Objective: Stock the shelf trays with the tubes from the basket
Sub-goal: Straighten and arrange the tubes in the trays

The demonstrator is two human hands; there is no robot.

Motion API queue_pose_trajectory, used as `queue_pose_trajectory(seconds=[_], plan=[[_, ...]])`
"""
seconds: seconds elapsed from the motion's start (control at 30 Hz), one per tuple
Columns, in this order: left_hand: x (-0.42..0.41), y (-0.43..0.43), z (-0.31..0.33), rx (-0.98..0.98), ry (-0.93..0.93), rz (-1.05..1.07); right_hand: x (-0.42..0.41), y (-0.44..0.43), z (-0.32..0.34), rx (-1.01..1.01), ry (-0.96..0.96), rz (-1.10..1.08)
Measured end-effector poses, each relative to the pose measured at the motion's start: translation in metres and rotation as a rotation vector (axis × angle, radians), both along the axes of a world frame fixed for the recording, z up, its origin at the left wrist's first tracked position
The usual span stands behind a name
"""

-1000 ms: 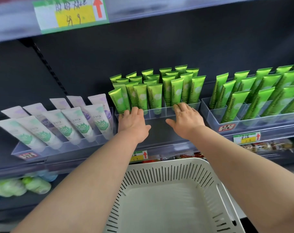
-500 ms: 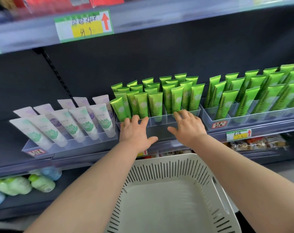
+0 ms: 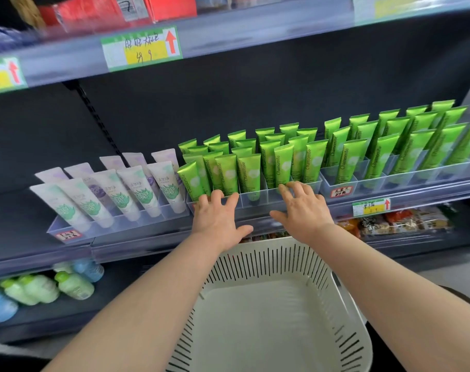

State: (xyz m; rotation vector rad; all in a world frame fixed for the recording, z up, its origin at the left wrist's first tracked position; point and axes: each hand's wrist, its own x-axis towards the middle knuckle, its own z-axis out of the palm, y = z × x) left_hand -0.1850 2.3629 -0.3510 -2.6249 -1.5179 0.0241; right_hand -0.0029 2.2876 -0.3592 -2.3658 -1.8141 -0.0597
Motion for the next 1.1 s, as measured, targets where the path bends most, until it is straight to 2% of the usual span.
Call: queue_pose_trajectory(seconds=[0.67, 0.77, 0.87, 1.1], plan=[[-0.002, -0.026, 0.010, -0.061, 0.035, 0.010, -0.003, -0.020, 0.008, -0.038, 0.054, 0.037], [0.001, -0.029, 0.019, -0.056, -0.056, -0.016, 0.001, -0.023, 0.019, 0.006, 0.057, 0.041], [0.011, -0.031, 0.037, 0.045, -0.175, -0.110, 0.011, -0.028, 0.036, 0.092, 0.019, 0.041], [0.069, -0.023, 0.095, 0.147, -0.375, -0.262, 0.046, -0.025, 0.070, 0.268, -0.061, -0.007]])
